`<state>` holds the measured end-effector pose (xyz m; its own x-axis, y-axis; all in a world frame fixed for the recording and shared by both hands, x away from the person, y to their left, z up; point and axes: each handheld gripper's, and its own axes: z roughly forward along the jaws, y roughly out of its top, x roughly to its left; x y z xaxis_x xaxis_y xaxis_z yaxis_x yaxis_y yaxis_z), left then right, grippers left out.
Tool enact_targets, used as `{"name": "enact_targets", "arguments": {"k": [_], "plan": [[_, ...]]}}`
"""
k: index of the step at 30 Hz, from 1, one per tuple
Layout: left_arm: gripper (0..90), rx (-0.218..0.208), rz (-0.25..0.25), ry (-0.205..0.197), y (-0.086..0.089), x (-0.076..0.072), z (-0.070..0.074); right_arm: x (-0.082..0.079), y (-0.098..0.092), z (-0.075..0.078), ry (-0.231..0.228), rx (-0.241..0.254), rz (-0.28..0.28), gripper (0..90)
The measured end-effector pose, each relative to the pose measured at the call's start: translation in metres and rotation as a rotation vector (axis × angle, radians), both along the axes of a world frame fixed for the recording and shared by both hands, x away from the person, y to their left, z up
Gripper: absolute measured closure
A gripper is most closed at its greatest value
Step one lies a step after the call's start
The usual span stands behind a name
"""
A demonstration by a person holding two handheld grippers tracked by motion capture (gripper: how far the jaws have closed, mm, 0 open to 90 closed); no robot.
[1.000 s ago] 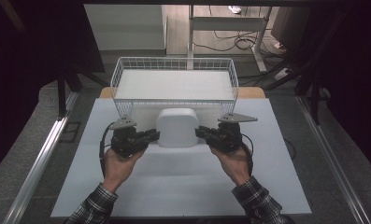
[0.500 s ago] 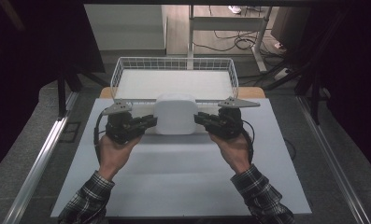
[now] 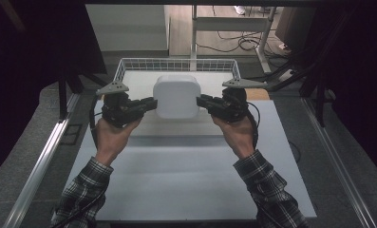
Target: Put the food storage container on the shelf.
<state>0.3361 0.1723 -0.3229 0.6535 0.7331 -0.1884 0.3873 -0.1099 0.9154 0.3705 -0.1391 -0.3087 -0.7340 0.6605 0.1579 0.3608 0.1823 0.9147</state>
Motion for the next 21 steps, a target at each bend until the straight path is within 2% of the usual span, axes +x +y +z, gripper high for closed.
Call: {"name": "enact_targets", "arguments": {"k": [3, 8, 10, 12, 17, 21], "plan": [[79.4, -0.011, -0.004, -0.004, 0.001, 0.005, 0.003, 0.004, 0.001, 0.004, -0.004, 0.001, -0.004, 77.3], [79.4, -0.019, -0.003, 0.01, 0.003, 0.017, 0.004, 0.016, 0.003, 0.007, 0.002, 0.0, -0.014, 77.1], [79.2, -0.027, -0.005, 0.022, 0.004, 0.024, 0.003, 0.023, 0.005, 0.006, 0.009, 0.0, -0.02, 76.9], [79.0, -0.029, -0.005, 0.026, 0.004, 0.026, 0.003, 0.024, 0.005, 0.006, 0.01, 0.002, -0.021, 76.8], [78.2, -0.061, -0.009, 0.063, 0.005, 0.036, -0.003, 0.032, 0.007, 0.008, 0.019, 0.008, -0.034, 76.4], [75.5, -0.065, -0.006, 0.07, 0.004, 0.041, -0.005, 0.035, 0.008, 0.008, 0.022, 0.008, -0.04, 75.4]]}}
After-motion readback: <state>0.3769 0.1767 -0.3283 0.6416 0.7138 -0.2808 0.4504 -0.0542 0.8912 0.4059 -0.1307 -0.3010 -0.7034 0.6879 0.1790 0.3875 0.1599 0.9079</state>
